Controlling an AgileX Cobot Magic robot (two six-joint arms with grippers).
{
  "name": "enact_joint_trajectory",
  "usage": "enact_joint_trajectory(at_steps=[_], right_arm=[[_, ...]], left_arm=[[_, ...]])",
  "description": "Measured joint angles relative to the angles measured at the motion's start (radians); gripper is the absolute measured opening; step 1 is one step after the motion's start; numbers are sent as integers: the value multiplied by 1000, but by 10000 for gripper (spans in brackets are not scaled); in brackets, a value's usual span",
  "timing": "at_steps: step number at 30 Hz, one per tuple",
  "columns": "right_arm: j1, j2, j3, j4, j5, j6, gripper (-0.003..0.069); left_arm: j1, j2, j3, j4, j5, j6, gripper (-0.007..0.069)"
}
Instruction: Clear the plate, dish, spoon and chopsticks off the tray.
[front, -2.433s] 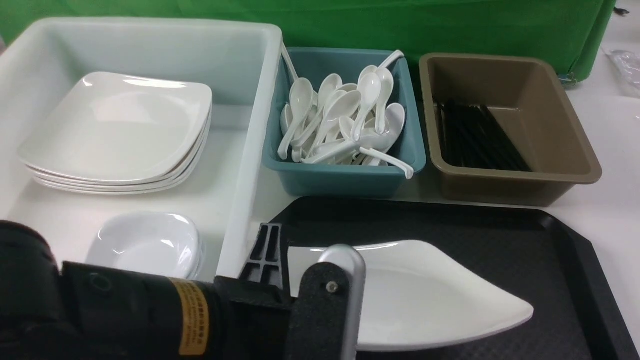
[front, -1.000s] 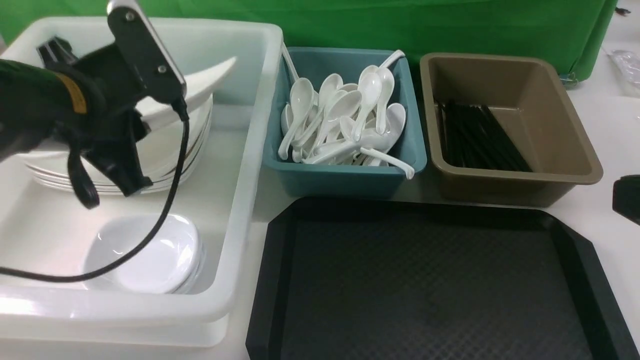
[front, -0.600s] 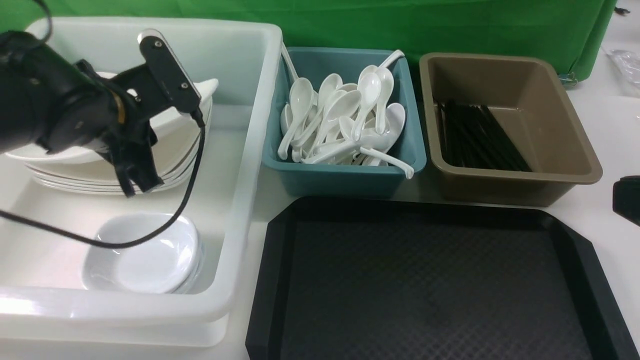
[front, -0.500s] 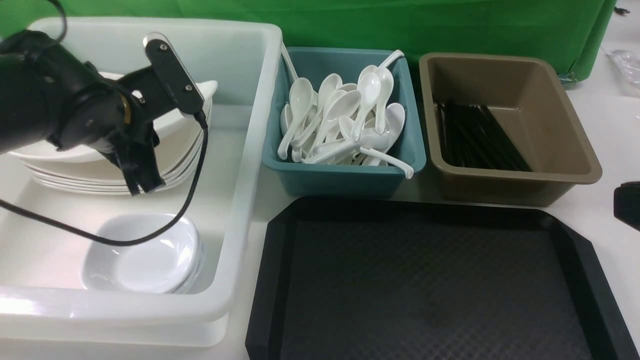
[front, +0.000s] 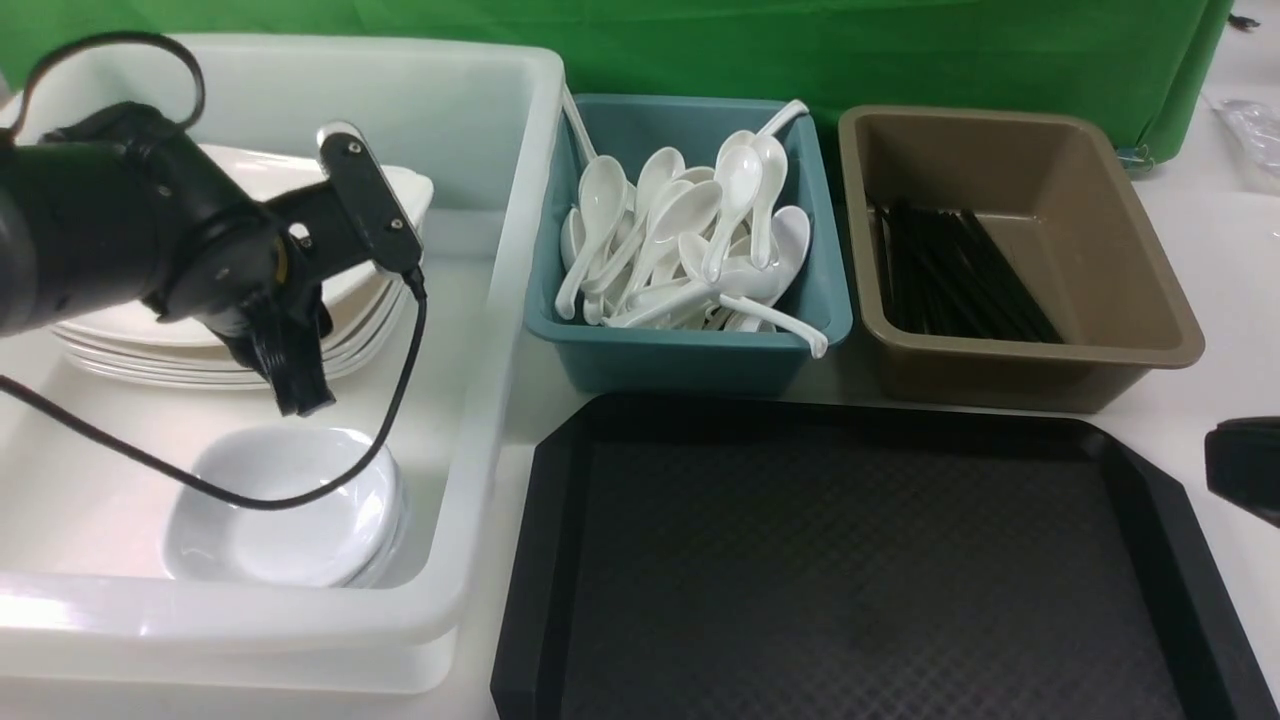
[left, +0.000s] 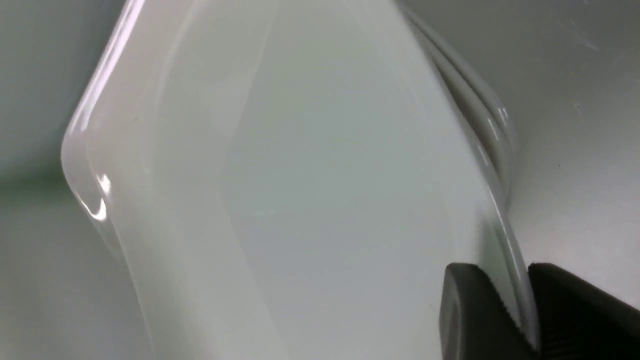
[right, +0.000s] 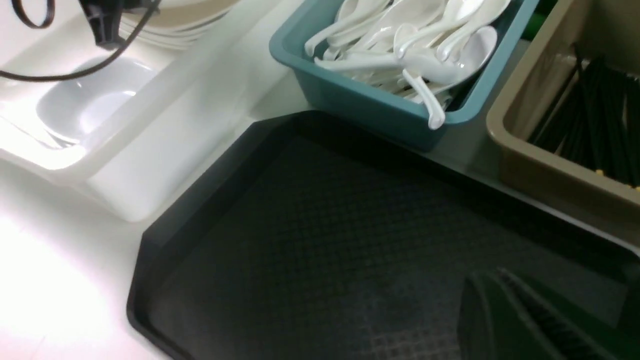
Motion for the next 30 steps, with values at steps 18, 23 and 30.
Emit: enact_joint_trajectory(at_steps=[18,23,30], right_arm=[[0,-5,0,182,17,-89,36],[0,-10,0,183,17,-98,48],[0,-10,0,183,18,-108,58]], left_arm=[[36,-32,-8,-279,-75,-92,450],[34,-214,6,-674,-79,-48,205],[-68,-627,203,-1160,-196,329,11]])
